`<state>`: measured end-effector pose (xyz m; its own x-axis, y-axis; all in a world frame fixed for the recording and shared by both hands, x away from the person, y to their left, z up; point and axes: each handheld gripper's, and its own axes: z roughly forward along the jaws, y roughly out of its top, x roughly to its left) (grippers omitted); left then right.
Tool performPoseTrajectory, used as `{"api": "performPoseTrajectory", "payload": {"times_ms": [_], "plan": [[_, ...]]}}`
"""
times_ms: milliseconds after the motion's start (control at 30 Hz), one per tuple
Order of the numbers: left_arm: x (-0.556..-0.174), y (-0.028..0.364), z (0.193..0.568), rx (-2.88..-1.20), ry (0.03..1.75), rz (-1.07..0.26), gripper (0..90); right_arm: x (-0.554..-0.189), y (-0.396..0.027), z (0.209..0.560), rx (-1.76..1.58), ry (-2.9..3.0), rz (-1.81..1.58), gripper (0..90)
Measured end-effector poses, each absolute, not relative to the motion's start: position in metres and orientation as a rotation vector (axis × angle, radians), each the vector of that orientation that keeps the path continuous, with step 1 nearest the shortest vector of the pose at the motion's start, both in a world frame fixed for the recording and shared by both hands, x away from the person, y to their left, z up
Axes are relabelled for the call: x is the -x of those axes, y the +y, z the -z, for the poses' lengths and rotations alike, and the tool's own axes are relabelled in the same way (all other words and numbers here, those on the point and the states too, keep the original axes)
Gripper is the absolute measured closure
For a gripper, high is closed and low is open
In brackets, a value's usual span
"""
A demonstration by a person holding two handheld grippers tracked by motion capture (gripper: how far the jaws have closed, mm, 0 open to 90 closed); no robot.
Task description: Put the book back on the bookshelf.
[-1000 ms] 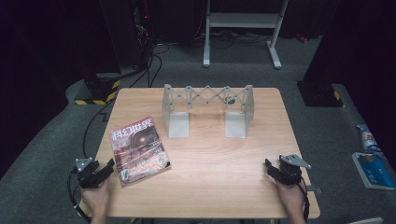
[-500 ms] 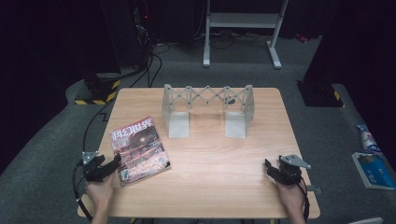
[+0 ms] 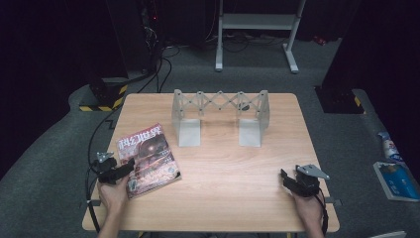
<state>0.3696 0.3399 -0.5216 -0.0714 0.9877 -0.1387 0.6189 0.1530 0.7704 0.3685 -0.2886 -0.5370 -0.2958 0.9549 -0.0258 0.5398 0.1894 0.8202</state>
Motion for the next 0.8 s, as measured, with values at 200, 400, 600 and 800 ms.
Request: {"api": "performPoseTrajectory", "payload": {"times_ms": [200,400,600,800], "plan": [[-0.375,0.338,0.528,-1.567,1.794,-0.710,24.4,-0.369,-0.289,0.537,-1.398,1.920,-0.980,36.3],[-0.376,0.334,0.530,-1.588,1.781,-0.747,21.5,-0.369,-0.289,0.537,-1.401,1.920,-0.981,36.3],[-0.375,0.328,0.529,-1.592,1.779,-0.754,28.9,-0.369,-0.289,0.537,-1.402,1.920,-0.980,36.2],[-0.373,0.327,0.527,-1.617,1.776,-0.727,28.6,-0.369,-0.289,0.537,-1.403,1.920,-0.980,36.1]]}}
